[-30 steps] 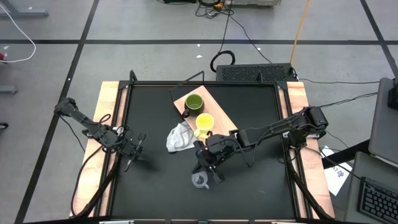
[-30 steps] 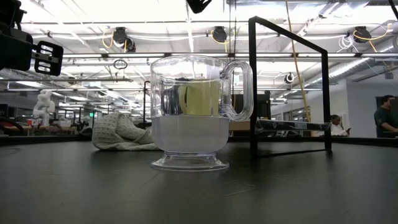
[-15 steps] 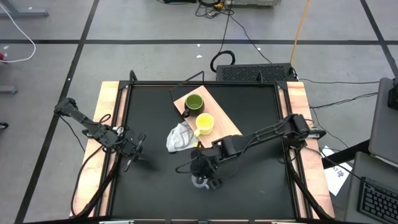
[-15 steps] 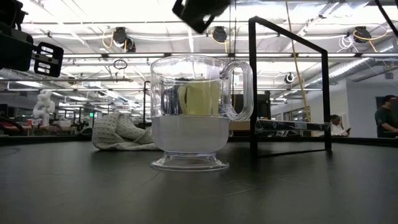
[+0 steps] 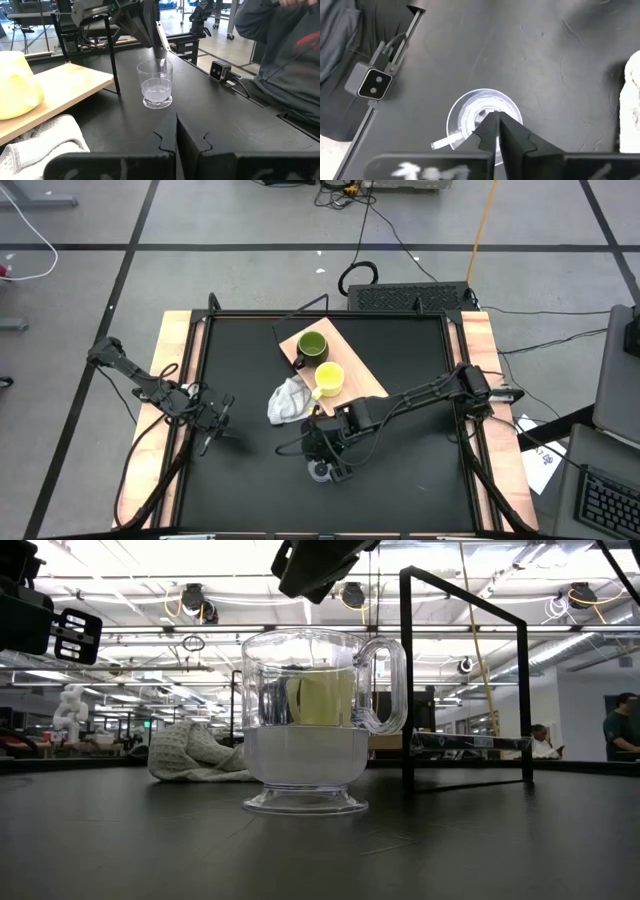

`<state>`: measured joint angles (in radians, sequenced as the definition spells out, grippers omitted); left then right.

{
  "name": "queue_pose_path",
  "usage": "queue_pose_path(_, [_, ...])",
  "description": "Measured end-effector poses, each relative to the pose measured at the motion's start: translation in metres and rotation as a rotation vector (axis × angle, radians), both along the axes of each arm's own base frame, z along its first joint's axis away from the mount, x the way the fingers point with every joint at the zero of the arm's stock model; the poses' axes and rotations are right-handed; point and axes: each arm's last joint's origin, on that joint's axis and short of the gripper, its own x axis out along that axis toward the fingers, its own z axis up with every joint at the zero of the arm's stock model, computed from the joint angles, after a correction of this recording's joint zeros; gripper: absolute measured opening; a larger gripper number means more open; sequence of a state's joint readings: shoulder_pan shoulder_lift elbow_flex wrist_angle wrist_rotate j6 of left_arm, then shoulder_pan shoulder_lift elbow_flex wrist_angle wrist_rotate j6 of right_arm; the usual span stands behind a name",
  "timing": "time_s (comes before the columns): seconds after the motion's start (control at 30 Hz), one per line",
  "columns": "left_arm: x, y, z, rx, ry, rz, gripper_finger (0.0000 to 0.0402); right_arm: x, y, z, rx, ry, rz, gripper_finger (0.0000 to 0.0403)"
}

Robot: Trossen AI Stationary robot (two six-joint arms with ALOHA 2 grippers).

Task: Stack small to large cups/mugs on shelf
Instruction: Put the transparent mug on the shelf

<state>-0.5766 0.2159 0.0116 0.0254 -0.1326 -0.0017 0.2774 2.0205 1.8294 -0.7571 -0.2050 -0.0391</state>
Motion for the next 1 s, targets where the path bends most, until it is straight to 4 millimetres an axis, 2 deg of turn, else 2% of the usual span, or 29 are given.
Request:
queue_pose_path(0.13, [0.0000,0.0000,-0.0001,-0.002,0.001,0.000,0.0008,-0.0007,-0.0007,-0.0005,0.003,0.015,-0.013,0.0040])
queue_pose_path(0.4, [0.0000,0.0000,-0.0001,-0.003,0.002,0.001,0.0008,-0.0020,-0.0010,-0.0013,-0.023,0.013,0.031,0.0146])
queue_pose_path(0.53, [0.0000,0.0000,-0.0001,-0.003,0.002,0.001,0.0008,0.0001,-0.0013,-0.0042,-0.068,-0.007,0.044,0.0183])
queue_pose_path(0.67, [0.0000,0.0000,-0.0001,-0.003,0.002,0.001,0.0008,0.0018,-0.0029,-0.0036,-0.141,-0.047,0.044,0.0199])
queue_pose_path(1.0, [0.0000,0.0000,-0.0001,-0.002,0.001,0.001,0.0008,0.0021,-0.0028,-0.0036,-0.152,-0.058,0.066,0.0197])
